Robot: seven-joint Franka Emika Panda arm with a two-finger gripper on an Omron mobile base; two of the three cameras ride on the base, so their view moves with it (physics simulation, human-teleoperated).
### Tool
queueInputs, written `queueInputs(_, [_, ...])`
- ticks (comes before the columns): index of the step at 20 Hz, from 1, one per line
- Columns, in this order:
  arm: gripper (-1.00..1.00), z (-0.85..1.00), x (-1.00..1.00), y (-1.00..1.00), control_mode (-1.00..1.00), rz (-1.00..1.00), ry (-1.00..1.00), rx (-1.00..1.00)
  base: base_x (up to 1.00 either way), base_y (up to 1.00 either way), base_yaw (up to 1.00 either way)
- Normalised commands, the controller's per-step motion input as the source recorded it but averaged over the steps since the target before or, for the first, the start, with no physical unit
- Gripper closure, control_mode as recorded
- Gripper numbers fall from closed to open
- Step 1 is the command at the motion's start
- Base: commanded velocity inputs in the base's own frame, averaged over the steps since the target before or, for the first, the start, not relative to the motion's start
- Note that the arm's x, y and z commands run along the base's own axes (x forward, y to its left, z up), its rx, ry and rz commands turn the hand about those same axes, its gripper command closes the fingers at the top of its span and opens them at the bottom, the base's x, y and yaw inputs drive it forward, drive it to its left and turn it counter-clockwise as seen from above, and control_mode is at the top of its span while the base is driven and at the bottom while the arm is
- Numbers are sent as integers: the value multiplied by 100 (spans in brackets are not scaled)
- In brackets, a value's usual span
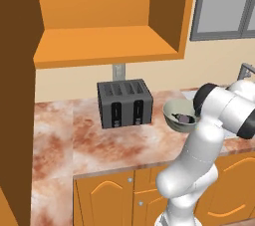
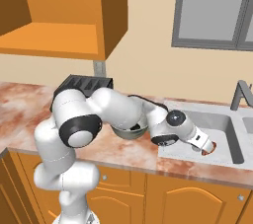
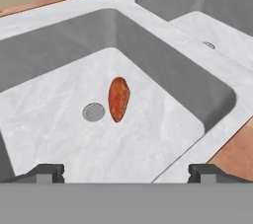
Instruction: Pick the eggplants from the cabinet and place them in one bowl. Pick the sweet potato from the sink and place it in the other bowl.
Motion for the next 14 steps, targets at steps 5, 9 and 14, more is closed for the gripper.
queueInputs(5, [-100, 0, 0, -10, -100, -1, -8, 0, 0, 0, 0])
queueInputs(9, [-100, 0, 0, -5, -100, -2, -6, 0, 0, 0, 0])
queueInputs(14, [-100, 0, 0, 0, -100, 0, -1, 0, 0, 0, 0])
